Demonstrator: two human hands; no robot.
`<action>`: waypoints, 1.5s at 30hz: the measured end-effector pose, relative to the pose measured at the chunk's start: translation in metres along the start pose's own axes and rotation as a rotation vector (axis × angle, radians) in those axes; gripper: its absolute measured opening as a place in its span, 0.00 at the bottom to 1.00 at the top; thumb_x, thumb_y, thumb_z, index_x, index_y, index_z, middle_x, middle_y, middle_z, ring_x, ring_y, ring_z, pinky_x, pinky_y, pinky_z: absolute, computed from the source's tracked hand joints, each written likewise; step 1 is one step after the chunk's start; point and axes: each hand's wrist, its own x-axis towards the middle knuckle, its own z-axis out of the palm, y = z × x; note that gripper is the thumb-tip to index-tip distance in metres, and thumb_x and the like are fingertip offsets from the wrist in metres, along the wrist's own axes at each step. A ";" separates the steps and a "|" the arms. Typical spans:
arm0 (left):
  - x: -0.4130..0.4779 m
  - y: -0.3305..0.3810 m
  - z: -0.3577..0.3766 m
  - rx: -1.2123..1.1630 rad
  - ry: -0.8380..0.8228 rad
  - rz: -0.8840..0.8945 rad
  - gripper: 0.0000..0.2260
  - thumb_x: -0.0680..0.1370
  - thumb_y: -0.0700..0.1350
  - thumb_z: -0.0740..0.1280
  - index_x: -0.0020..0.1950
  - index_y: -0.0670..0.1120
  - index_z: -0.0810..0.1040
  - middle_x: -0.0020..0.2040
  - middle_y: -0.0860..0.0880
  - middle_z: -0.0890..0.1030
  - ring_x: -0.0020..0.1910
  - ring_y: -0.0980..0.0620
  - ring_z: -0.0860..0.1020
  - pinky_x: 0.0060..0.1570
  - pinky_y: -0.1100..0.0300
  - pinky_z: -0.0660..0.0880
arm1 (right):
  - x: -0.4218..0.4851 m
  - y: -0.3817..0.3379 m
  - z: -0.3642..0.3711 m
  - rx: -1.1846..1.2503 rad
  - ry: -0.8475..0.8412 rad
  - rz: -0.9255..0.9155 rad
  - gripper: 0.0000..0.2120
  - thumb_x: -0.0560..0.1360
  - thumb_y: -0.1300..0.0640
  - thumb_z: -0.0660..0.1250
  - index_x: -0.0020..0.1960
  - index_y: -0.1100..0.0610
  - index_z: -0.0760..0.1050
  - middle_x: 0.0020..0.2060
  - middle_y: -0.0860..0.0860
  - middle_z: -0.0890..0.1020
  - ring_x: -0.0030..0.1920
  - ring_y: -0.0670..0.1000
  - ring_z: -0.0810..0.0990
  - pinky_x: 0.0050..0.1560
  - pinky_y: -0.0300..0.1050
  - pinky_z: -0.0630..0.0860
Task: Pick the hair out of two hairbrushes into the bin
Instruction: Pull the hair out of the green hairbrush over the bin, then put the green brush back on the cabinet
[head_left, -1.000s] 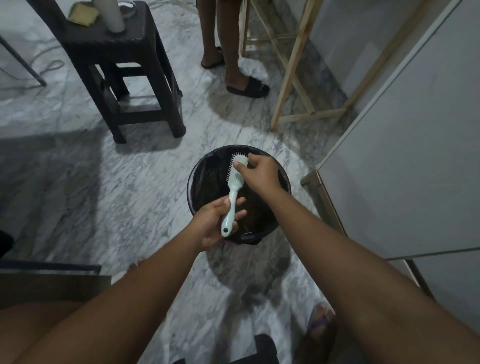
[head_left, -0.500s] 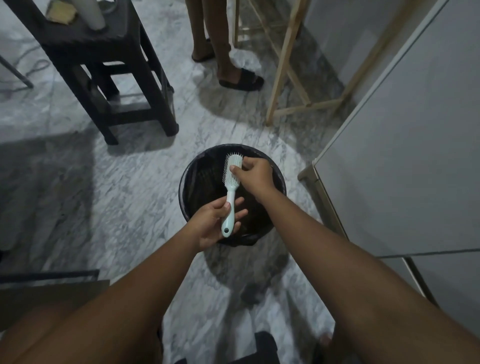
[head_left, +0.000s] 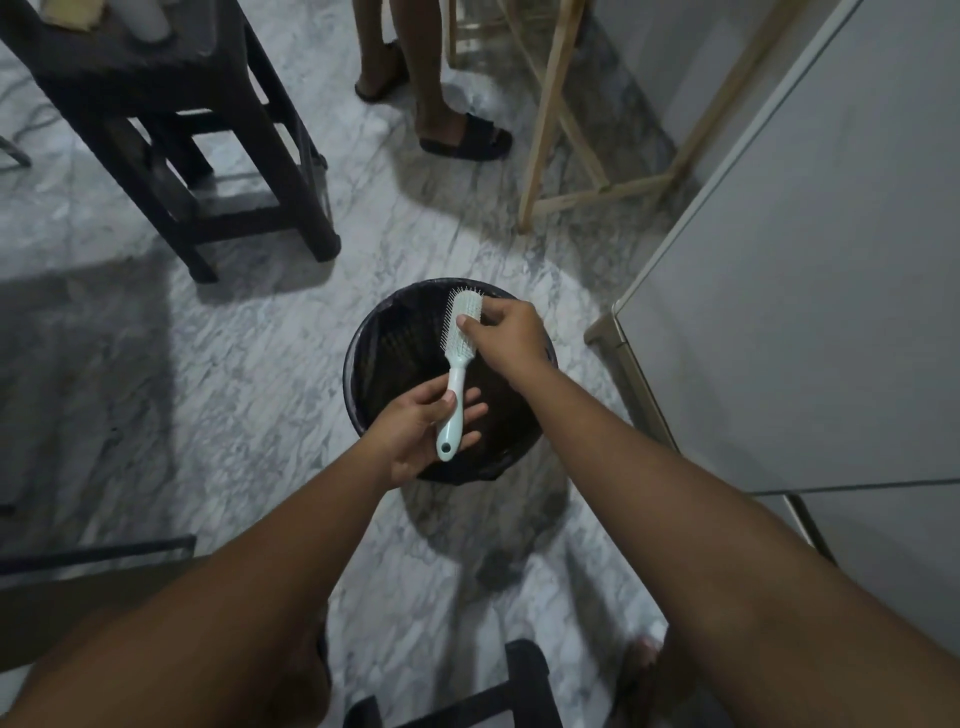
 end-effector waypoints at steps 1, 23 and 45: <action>-0.005 0.005 0.006 0.008 -0.007 0.009 0.15 0.83 0.36 0.60 0.68 0.46 0.74 0.64 0.42 0.81 0.58 0.45 0.83 0.48 0.48 0.83 | -0.003 -0.008 -0.007 0.005 0.005 0.002 0.13 0.74 0.53 0.73 0.57 0.56 0.83 0.49 0.50 0.87 0.47 0.46 0.85 0.49 0.42 0.82; -0.181 0.117 0.365 0.352 -0.453 -0.014 0.17 0.82 0.37 0.60 0.72 0.41 0.71 0.63 0.41 0.82 0.57 0.44 0.83 0.45 0.50 0.82 | -0.137 -0.206 -0.394 0.065 0.523 0.027 0.16 0.74 0.50 0.72 0.58 0.57 0.82 0.54 0.51 0.86 0.55 0.50 0.83 0.57 0.43 0.78; -0.268 -0.115 0.632 0.905 -0.744 -0.346 0.09 0.80 0.37 0.66 0.59 0.43 0.81 0.47 0.44 0.83 0.46 0.45 0.80 0.43 0.48 0.83 | -0.394 -0.050 -0.649 0.153 1.059 0.442 0.06 0.75 0.55 0.71 0.45 0.59 0.82 0.51 0.54 0.86 0.52 0.54 0.84 0.54 0.43 0.76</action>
